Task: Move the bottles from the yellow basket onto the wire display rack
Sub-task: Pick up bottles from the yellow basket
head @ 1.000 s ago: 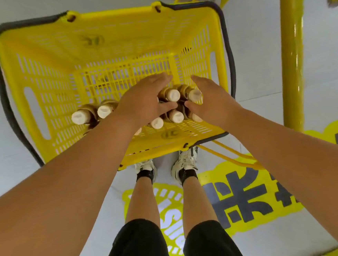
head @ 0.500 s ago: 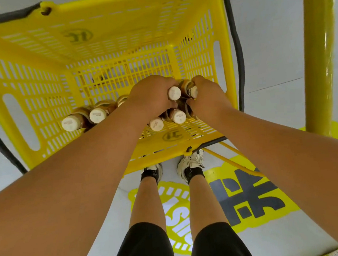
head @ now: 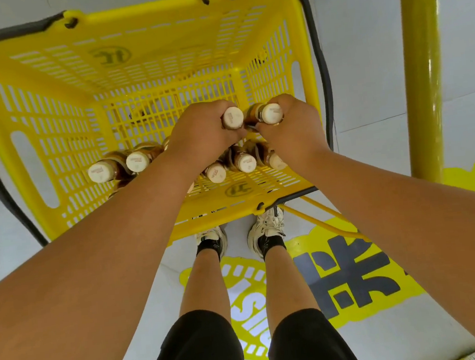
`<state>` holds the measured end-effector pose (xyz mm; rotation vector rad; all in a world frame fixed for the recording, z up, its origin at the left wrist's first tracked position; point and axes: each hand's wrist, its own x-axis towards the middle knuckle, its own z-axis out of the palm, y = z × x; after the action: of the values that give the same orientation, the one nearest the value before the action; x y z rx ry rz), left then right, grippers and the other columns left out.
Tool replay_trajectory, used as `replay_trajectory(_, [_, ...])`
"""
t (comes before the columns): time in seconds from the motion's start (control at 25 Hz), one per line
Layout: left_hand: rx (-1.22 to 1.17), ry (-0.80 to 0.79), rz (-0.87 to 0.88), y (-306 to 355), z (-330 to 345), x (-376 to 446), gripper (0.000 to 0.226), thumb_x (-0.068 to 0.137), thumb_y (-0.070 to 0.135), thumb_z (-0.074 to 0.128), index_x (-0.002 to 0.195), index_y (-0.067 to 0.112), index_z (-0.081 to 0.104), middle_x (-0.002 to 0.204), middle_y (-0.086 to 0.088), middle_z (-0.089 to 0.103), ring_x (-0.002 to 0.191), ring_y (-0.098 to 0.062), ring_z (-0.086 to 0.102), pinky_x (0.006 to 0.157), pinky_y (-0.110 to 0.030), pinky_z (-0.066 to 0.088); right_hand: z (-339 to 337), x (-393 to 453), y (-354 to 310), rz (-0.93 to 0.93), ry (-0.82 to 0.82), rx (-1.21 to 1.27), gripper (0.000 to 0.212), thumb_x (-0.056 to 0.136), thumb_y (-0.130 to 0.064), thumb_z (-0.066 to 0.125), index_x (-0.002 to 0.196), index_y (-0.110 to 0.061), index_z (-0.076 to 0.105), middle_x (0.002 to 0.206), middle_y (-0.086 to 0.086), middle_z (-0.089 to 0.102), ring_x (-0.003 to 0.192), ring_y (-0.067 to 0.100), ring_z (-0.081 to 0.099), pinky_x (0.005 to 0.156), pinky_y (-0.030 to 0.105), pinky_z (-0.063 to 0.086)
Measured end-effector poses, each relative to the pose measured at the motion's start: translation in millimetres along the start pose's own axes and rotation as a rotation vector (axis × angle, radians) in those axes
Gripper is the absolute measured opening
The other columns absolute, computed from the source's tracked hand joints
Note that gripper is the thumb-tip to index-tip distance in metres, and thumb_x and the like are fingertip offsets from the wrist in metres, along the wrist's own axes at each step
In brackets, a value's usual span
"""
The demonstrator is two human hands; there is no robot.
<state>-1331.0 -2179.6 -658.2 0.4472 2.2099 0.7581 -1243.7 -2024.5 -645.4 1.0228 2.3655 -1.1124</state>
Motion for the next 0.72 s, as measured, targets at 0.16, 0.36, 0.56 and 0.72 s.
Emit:
replay_trajectory(0.16, [-0.141,0.034,0.031,20,-22,-27,0.048,0.085,0.036,0.081,0.129,0.024,0.067,0.126,0.001,0.07,0.117,-0.014,0.061,0.089,-0.027,0.047,-28,-24,-19,-0.068,0.094,0.076,0.027,0.088,-0.027,0.078,0.113,-0.019,0.068,0.101,-0.004,0.071,0.092,0.013,0.065,0.071,0.017,0.05])
replay_trajectory(0.36, [-0.202,0.157,0.125,65,-68,-74,0.041,0.084,0.04,0.08,0.119,0.026,0.061,0.115,0.006,0.071,0.109,-0.011,0.064,0.085,-0.038,0.054,-79,-76,-63,-0.154,0.22,0.253,0.028,0.086,-0.024,0.08,0.106,-0.034,0.063,0.094,-0.024,0.065,0.093,0.001,0.064,0.08,0.009,0.05])
replay_trajectory(0.56, [-0.323,0.287,0.169,139,-142,-147,0.032,0.085,0.033,0.08,0.113,0.028,0.065,0.106,0.009,0.074,0.1,-0.01,0.069,0.085,-0.042,0.056,-141,-157,-122,-0.212,0.331,0.424,0.037,0.084,-0.024,0.081,0.118,-0.029,0.068,0.109,-0.015,0.072,0.108,0.006,0.069,0.094,0.034,0.057])
replay_trajectory(0.72, [-0.345,0.396,0.242,208,-215,-205,0.035,0.083,0.035,0.081,0.115,0.033,0.068,0.103,0.014,0.074,0.1,-0.004,0.069,0.09,-0.038,0.055,-206,-221,-182,-0.288,0.389,0.482,0.027,0.083,-0.02,0.081,0.101,-0.036,0.069,0.099,-0.014,0.075,0.1,0.006,0.071,0.091,0.04,0.058])
